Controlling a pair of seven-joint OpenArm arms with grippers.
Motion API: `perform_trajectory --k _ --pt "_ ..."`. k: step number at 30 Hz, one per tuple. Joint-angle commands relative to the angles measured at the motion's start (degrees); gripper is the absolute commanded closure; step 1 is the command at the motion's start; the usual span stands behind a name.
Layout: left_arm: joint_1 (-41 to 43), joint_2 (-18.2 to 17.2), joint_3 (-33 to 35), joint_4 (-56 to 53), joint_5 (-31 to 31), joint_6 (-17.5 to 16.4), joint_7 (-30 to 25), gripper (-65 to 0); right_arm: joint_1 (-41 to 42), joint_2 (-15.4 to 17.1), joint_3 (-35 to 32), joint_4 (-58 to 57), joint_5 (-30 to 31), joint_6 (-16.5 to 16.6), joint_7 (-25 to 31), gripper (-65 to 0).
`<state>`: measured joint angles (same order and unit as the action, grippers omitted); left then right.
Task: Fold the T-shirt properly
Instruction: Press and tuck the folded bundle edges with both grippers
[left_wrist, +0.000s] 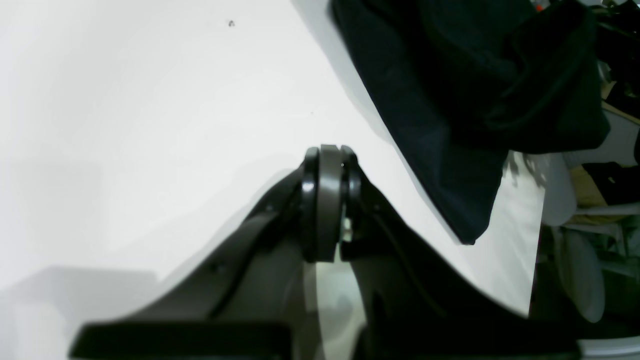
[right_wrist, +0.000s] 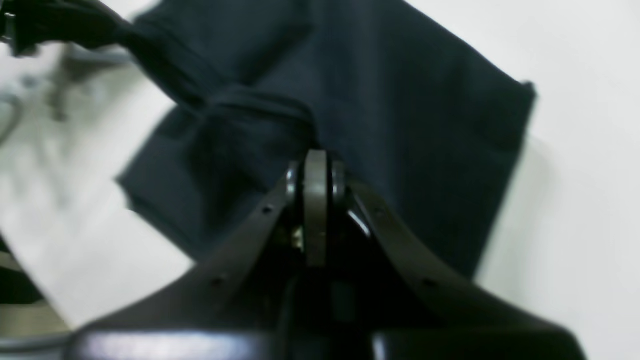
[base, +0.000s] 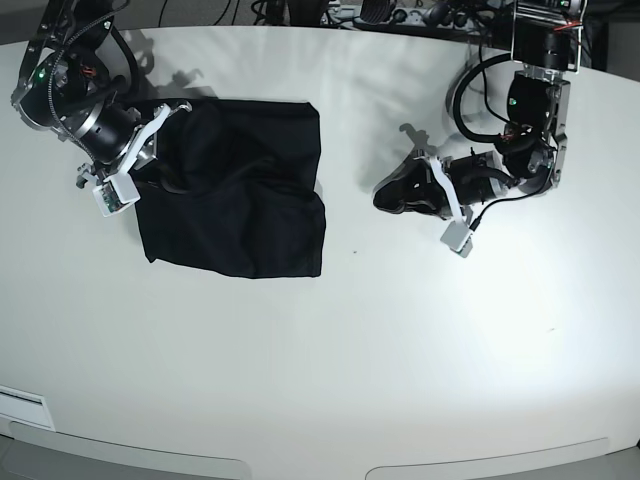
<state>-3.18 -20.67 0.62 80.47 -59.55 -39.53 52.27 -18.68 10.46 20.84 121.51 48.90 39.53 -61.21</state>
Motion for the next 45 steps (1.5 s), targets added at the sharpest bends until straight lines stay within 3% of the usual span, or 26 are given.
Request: perform_trajectory --k 1,5,7,11,21,24,29,32,37,41,45 --pt "-1.0 -0.4 -0.3 0.8 -1.6 -0.5 -1.3 0.0 0.1 0.5 0.1 0.9 3.5 0.5 1.1 -2.5" --pt "-1.0 -0.4 -0.3 0.8 -2.0 -0.5 -1.3 0.0 0.1 -0.8 -1.0 0.9 13.0 0.5 -3.7 -2.5" --pt "-1.0 -0.4 -0.3 0.8 -2.1 -0.5 -1.3 0.0 -0.4 -2.4 -3.0 0.9 14.3 0.5 -6.1 -2.5" --pt "-1.0 -0.4 -0.3 0.8 -3.4 -0.5 -1.3 0.0 -3.2 -4.4 -9.7 0.8 10.8 0.5 -5.4 0.0" --pt "-1.4 -0.4 -0.3 0.8 -6.6 -0.5 -1.2 0.0 -3.0 -3.8 -25.6 0.9 -3.0 0.5 0.6 0.0" --pt "-2.9 -0.4 -0.3 0.8 -11.0 -0.5 0.2 0.0 1.2 -3.8 -26.1 2.3 -2.6 0.5 1.7 0.0" --pt "-5.4 -0.2 -0.3 0.8 -22.1 -0.5 8.6 0.0 6.9 -3.8 -22.3 8.2 -2.8 0.5 7.7 0.0" --pt "-6.9 0.6 0.3 0.8 -25.5 -0.5 13.9 0.0 9.9 -3.8 -18.7 7.2 -8.2 0.5 12.0 0.0" --pt "-7.3 2.2 8.4 3.9 -25.5 -0.5 17.7 0.0 15.9 0.1 -17.0 -2.5 -17.4 -0.3 18.3 0.0" --pt "-7.3 4.1 17.0 10.8 -25.4 -0.5 18.7 0.0 22.7 3.8 -17.0 -14.4 -17.8 -0.5 18.9 0.0" --pt "-7.3 5.6 24.5 16.7 -17.8 -0.5 18.5 0.0 28.0 7.7 -17.0 -24.4 -17.7 -0.5 18.9 0.0"
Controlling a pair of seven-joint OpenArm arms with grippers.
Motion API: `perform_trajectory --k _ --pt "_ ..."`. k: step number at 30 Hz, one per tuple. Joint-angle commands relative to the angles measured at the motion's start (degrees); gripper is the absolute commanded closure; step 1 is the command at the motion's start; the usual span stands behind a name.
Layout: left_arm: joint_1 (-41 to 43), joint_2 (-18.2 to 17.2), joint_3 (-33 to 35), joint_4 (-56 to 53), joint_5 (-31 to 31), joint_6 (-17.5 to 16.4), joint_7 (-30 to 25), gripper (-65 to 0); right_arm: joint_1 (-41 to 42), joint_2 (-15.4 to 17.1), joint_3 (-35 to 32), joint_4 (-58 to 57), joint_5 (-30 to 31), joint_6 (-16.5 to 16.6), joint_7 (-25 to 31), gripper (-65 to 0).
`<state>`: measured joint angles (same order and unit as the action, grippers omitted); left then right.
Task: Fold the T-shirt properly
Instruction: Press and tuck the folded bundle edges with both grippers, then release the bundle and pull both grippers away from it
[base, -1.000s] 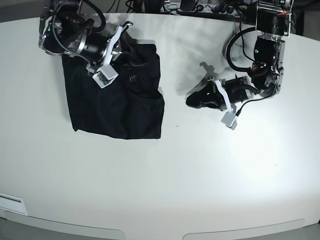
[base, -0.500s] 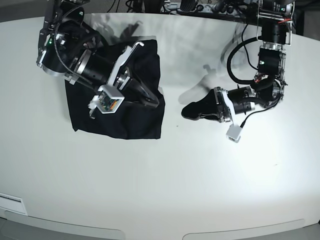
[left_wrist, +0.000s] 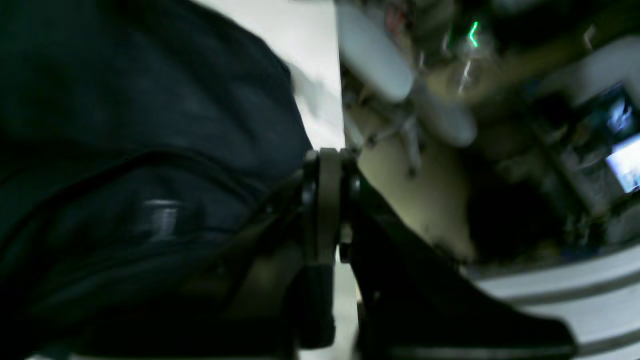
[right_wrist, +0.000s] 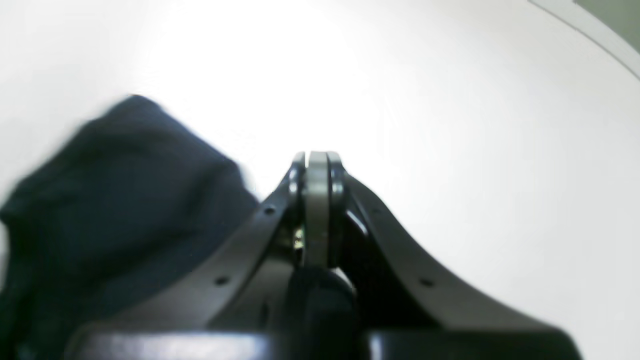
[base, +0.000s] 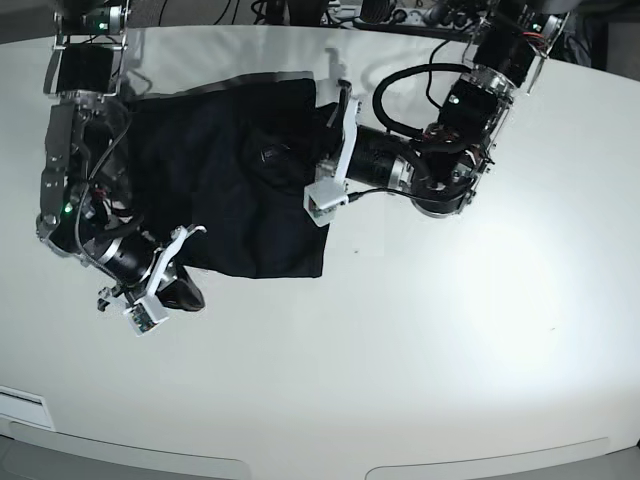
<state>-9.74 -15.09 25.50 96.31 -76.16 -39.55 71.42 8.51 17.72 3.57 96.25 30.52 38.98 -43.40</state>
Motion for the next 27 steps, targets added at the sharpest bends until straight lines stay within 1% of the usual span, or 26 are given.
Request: perform_trajectory --k 1,2,4,7,9,11,15,19,21,24,27 --pt "-0.8 0.5 1.4 1.3 0.6 -0.4 -0.8 0.0 1.7 1.4 0.2 -1.3 0.7 0.1 1.1 0.0" --pt "-0.8 1.1 3.0 1.3 3.2 -0.4 -1.1 0.0 2.3 2.3 0.2 -3.7 0.7 0.4 1.1 0.0" --pt "-0.7 1.9 5.7 1.1 10.3 -0.4 -2.6 0.0 2.8 3.8 0.2 -7.9 0.8 1.0 1.2 0.0" --pt "-0.8 1.3 8.6 0.8 23.0 -0.4 -8.0 0.0 1.6 5.2 0.2 -11.6 2.9 1.0 -0.1 0.0" --pt "-0.8 -0.2 9.4 0.3 29.6 -0.4 -13.0 0.0 -0.1 5.8 0.2 -12.0 5.5 1.0 -1.5 0.0" --pt "-1.0 -2.1 9.4 -0.5 34.5 -0.4 -17.1 0.0 -1.8 6.7 0.2 -11.5 7.9 1.0 -2.6 0.0" --pt "-2.9 -6.0 9.4 -4.1 41.6 -0.4 -22.9 0.0 -5.2 8.3 0.6 -8.8 13.0 1.0 -5.6 0.0" --pt "-6.4 -9.0 9.4 -9.9 47.6 -0.4 -28.9 0.0 -10.9 8.3 2.9 -3.6 16.4 1.0 -8.4 0.0" --pt "-8.5 -9.4 9.3 -13.3 51.2 -0.4 -33.2 0.0 -15.1 8.2 4.6 -0.5 19.2 1.0 -8.8 0.0" --pt "-11.7 -9.1 9.3 -19.1 55.8 2.5 -42.4 0.0 -21.7 6.6 7.8 4.2 21.2 1.0 -8.8 0.0" --pt "-14.3 -7.8 9.3 -24.5 60.3 5.2 -52.0 0.0 -28.4 3.3 11.6 8.9 21.2 1.0 -8.8 0.0"
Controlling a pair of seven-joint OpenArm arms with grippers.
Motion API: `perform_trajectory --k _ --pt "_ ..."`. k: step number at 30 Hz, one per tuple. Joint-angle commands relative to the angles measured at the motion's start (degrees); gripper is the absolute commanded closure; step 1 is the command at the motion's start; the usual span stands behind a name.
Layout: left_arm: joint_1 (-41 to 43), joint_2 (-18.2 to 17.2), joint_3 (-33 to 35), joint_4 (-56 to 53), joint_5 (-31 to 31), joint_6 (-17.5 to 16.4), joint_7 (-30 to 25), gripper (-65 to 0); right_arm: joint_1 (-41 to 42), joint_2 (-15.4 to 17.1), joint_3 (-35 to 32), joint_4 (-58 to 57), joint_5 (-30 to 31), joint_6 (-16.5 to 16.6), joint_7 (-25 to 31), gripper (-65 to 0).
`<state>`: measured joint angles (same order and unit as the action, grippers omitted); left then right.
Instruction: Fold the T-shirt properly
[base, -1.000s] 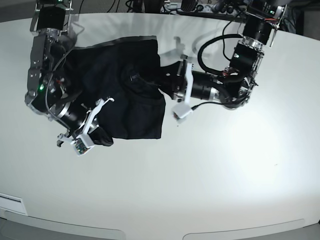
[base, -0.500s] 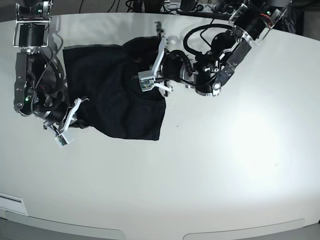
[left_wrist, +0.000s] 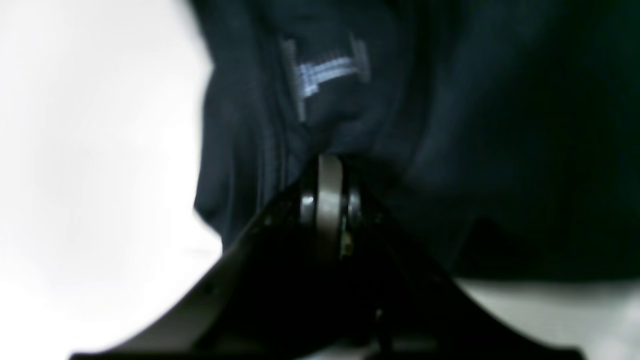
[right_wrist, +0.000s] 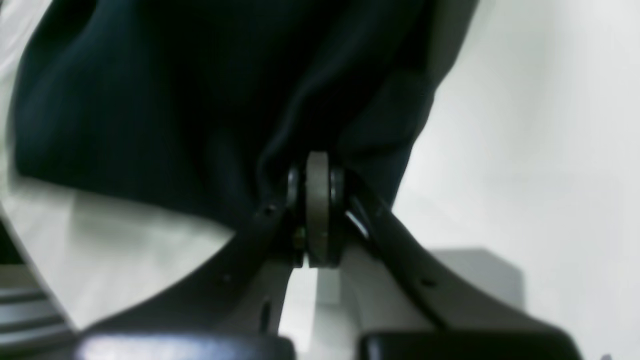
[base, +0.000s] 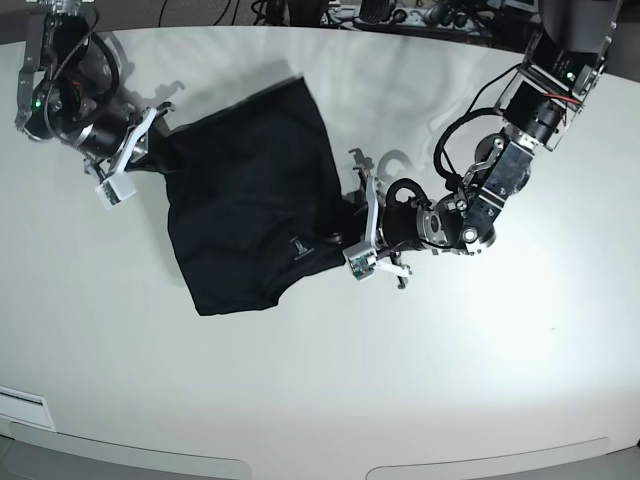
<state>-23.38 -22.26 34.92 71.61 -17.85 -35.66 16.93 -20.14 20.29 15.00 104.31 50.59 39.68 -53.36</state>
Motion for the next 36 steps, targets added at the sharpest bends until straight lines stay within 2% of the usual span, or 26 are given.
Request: perform_trajectory --k 1,4,7,11,15,16,17,18,19,23,26,27,28,32,36 --pt "-1.3 0.1 -0.1 -1.2 2.9 1.8 0.1 0.0 -1.7 -0.8 1.4 2.2 1.3 0.3 1.2 0.0" --pt "-2.9 2.4 -0.1 -3.7 4.3 2.3 -2.0 0.0 -5.5 -5.2 3.9 5.2 1.5 0.3 1.2 0.0" --pt "-4.2 3.7 -0.1 -3.2 4.1 2.3 -1.9 0.0 -5.6 -7.5 5.9 6.9 1.8 0.3 1.3 0.0" --pt "-5.2 3.7 -2.0 -0.8 1.3 2.3 -1.9 0.0 -5.6 -7.6 8.9 11.3 5.6 0.3 1.7 0.0" --pt "-5.2 3.7 -8.4 1.5 -3.2 2.2 -1.7 0.0 -5.6 -7.6 13.2 16.6 8.9 0.3 1.7 0.0" --pt "-5.2 3.7 -10.7 1.8 -5.7 1.0 -0.9 0.0 -5.6 -7.5 14.5 18.0 9.6 0.3 1.7 0.0" --pt "-5.2 3.7 -13.3 2.1 -9.2 -2.1 0.5 0.0 -5.6 -7.5 15.9 19.4 10.4 0.3 1.7 0.0" --pt "-5.2 3.7 -16.2 2.4 -14.2 -4.3 3.0 0.0 -5.7 -7.4 17.2 20.7 11.5 0.3 1.5 0.0" --pt "-5.1 3.4 -18.7 2.5 -20.4 -4.3 6.8 0.0 -5.8 -7.1 18.5 21.8 13.1 0.3 0.9 0.0" --pt "-3.9 0.9 -24.8 3.5 -49.0 -4.3 29.0 0.0 -6.6 -6.9 23.6 25.2 23.2 0.3 -5.0 0.0" --pt "-1.6 -1.0 -27.5 4.1 -65.5 -4.3 43.7 0.0 -8.1 -6.9 27.5 26.4 32.3 0.3 -9.7 0.0" --pt "-0.7 -1.9 -28.1 4.7 -67.2 -4.3 47.6 0.0 -8.7 -6.9 28.9 26.5 34.4 0.3 -11.2 0.0" --pt "0.5 -2.6 -28.8 6.1 -67.2 -4.3 49.3 0.0 -9.4 -7.0 30.1 26.6 34.4 0.3 -12.4 0.0" --pt "7.0 -6.5 -30.1 15.1 -67.2 -4.3 49.6 0.0 -13.6 -7.1 35.1 26.7 34.4 0.3 -16.9 0.0" --pt "15.9 -10.4 -30.3 28.9 -67.2 -4.3 51.1 0.0 -18.4 -7.3 39.2 26.9 34.4 0.3 -18.1 0.0"
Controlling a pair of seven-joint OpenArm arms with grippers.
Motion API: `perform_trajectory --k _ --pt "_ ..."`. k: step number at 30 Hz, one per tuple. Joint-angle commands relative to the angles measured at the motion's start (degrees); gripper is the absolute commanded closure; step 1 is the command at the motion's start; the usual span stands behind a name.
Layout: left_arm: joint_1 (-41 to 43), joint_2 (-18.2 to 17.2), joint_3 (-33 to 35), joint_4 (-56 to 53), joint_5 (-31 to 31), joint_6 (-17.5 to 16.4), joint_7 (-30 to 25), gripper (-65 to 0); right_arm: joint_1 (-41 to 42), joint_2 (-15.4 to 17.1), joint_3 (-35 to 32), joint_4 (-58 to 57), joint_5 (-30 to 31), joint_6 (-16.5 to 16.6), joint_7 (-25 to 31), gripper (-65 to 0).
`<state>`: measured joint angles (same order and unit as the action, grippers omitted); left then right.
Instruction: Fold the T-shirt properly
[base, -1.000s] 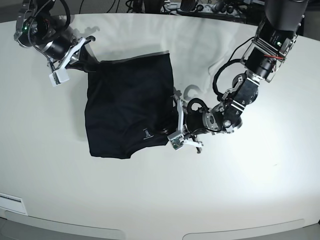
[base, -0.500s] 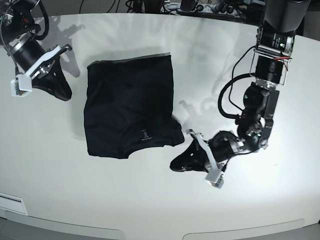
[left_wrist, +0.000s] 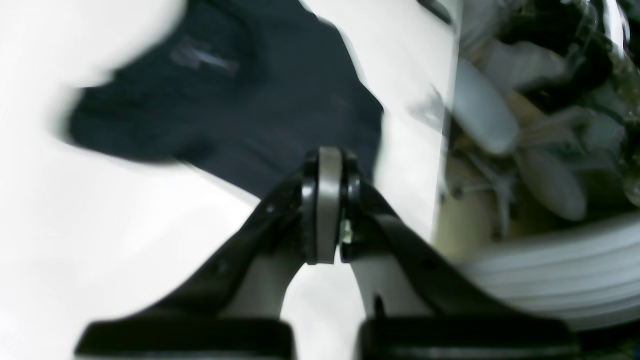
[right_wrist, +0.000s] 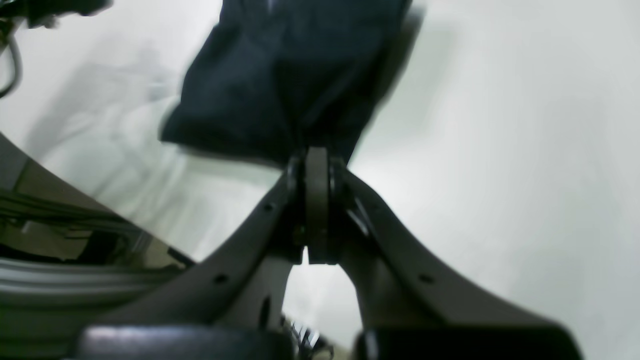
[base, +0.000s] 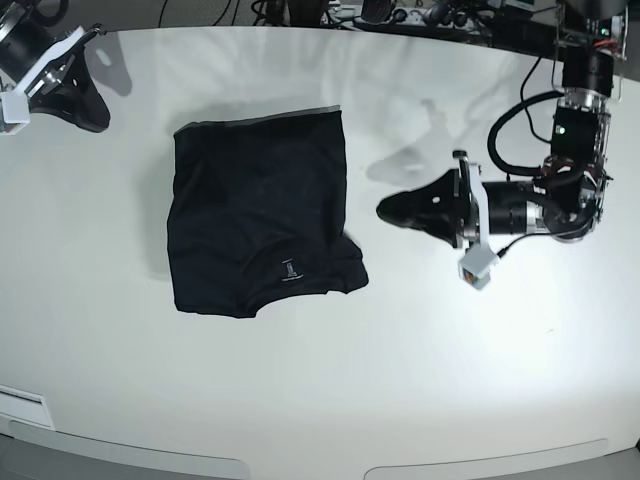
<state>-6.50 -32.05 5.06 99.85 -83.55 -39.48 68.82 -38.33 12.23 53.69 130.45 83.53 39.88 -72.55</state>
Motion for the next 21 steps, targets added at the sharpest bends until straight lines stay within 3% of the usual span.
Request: perform_trajectory --k 1,6,12,21 --pt "1.5 -1.6 -0.4 4.2 -1.5 -0.5 -0.6 0.0 -1.4 0.8 1.4 0.8 1.5 0.1 0.6 0.0" --pt "14.3 -6.4 -0.4 19.0 -1.5 -0.5 0.7 0.0 -7.9 0.8 4.9 0.8 1.5 0.1 -1.9 0.0" --pt "31.1 -10.8 -2.7 27.8 1.6 -0.5 0.7 0.0 -17.6 0.8 6.4 0.8 1.5 0.1 -4.8 0.0" --pt "57.7 -11.6 -6.3 28.1 13.9 2.7 0.0 0.0 -30.2 -3.8 5.6 0.6 1.5 0.1 -7.4 0.0"
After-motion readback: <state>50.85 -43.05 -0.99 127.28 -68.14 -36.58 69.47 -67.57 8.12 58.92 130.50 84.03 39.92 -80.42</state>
